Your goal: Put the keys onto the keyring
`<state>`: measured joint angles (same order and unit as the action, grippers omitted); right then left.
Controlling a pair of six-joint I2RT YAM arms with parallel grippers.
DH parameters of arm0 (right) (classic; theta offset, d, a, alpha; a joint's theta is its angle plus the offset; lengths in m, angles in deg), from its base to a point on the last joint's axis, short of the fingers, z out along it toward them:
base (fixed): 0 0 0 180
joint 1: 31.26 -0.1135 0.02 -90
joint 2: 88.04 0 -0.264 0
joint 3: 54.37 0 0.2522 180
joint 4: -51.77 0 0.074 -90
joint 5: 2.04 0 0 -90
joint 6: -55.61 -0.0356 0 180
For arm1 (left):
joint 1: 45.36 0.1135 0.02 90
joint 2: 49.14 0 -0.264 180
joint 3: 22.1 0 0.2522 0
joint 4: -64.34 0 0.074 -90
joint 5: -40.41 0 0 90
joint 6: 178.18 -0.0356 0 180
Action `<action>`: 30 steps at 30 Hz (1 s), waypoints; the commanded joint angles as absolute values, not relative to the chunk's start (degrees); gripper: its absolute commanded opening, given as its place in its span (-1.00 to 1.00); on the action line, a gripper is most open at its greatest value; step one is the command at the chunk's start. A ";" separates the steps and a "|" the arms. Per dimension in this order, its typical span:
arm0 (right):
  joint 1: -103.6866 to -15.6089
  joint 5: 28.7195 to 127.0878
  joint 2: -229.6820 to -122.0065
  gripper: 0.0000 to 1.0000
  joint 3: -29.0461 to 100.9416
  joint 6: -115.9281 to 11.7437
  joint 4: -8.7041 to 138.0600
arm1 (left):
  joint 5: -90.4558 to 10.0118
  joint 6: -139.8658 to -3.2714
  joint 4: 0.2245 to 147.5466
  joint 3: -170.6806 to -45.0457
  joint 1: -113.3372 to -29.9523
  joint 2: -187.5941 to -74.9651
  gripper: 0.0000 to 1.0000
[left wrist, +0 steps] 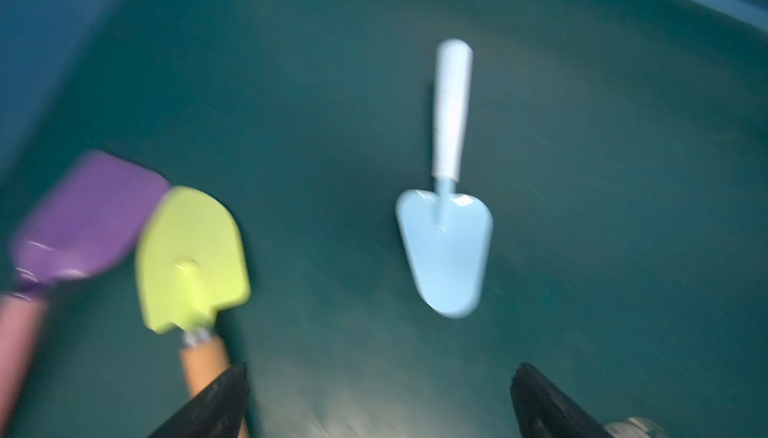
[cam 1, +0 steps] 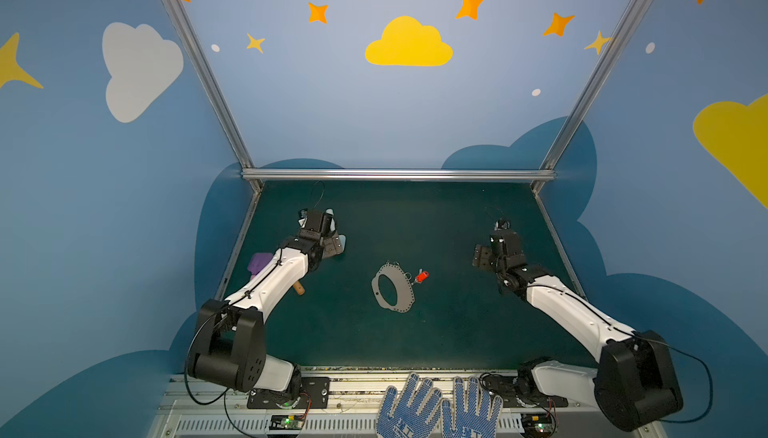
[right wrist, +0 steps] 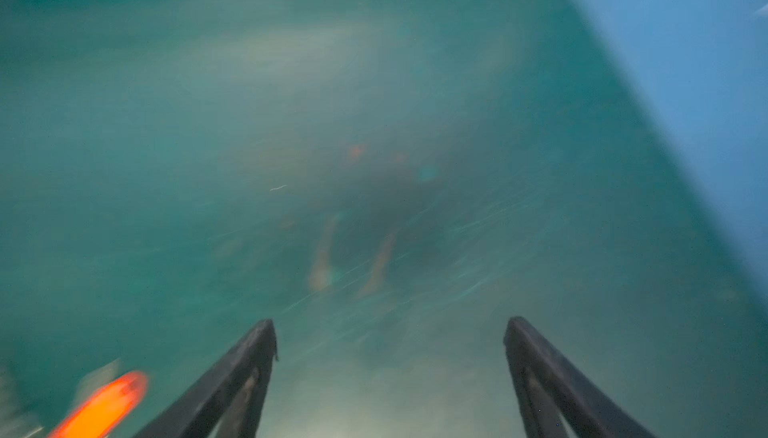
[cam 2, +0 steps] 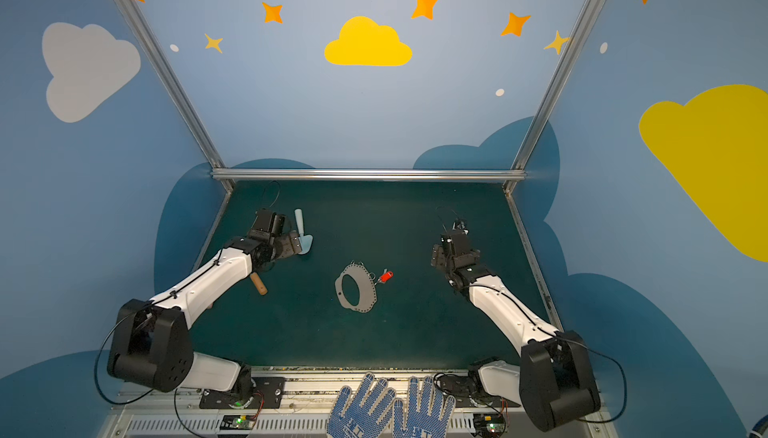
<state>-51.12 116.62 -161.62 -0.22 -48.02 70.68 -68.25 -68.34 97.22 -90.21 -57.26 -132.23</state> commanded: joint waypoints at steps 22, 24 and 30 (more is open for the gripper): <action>-34.40 88.84 -174.44 0.77 -17.36 -32.81 20.08 | -57.72 -86.37 36.21 -59.98 -46.03 -135.91 1.00; -34.46 88.85 -174.78 0.77 -17.46 -32.94 19.53 | -57.86 -86.42 38.07 -60.67 -45.89 -135.60 1.00; -34.09 88.47 -174.90 0.79 -16.92 -33.62 20.48 | -57.94 -86.42 37.64 -60.48 -45.92 -135.58 1.00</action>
